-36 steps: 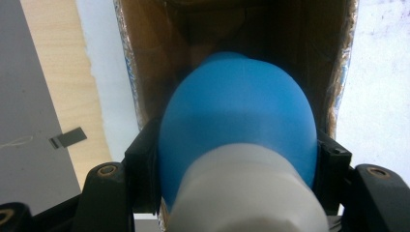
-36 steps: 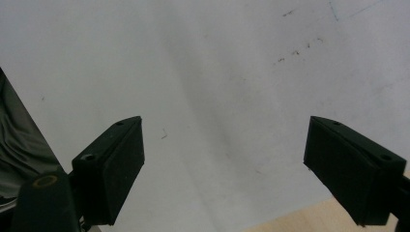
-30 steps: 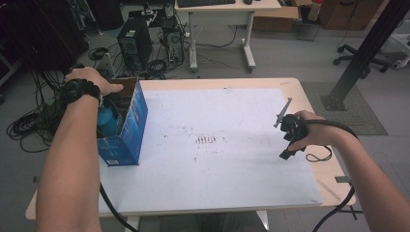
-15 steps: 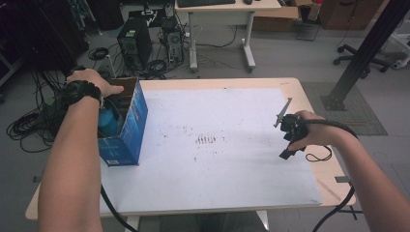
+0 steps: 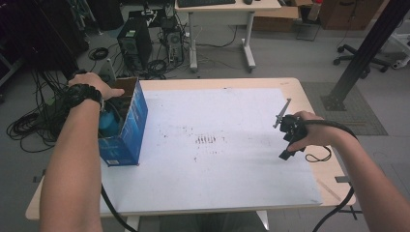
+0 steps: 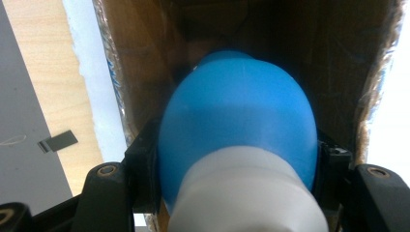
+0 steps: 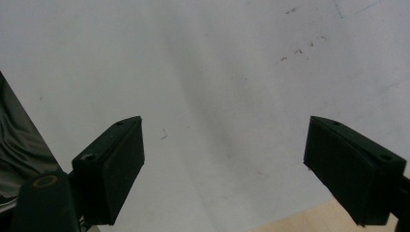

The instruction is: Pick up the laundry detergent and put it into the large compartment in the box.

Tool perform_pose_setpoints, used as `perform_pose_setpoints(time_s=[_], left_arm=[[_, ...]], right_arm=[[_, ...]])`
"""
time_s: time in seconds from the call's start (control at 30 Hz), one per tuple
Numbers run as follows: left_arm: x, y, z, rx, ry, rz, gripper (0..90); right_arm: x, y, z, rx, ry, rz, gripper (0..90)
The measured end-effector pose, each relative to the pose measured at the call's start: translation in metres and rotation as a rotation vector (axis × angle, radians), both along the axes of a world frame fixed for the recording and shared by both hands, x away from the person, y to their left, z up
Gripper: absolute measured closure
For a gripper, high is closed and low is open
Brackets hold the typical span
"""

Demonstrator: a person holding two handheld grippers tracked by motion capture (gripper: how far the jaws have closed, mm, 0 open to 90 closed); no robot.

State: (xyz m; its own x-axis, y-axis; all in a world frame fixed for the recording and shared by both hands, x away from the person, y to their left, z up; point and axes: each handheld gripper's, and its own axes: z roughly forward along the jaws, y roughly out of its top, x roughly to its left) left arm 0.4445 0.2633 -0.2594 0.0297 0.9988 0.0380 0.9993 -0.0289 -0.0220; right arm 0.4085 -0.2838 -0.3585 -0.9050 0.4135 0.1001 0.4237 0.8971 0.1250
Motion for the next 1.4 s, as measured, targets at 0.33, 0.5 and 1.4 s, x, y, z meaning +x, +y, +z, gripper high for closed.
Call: perform_pose_setpoints(time_s=[0.33, 0.5, 1.4], left_arm=[[0.001, 0.000, -0.008, -0.008, 0.006, -0.004, 37.7], [0.001, 0.001, -0.009, -0.007, 0.001, -0.004, 37.7], [0.003, 0.000, -0.020, -0.007, 0.011, -0.009, 37.6]], right_arm=[[-0.001, 0.000, -0.001, 0.000, 0.001, -0.004, 14.4], [-0.001, 0.000, -0.002, -0.001, 0.003, -0.002, 14.4], [0.000, 0.001, -0.004, -0.004, 0.009, -0.003, 14.4]])
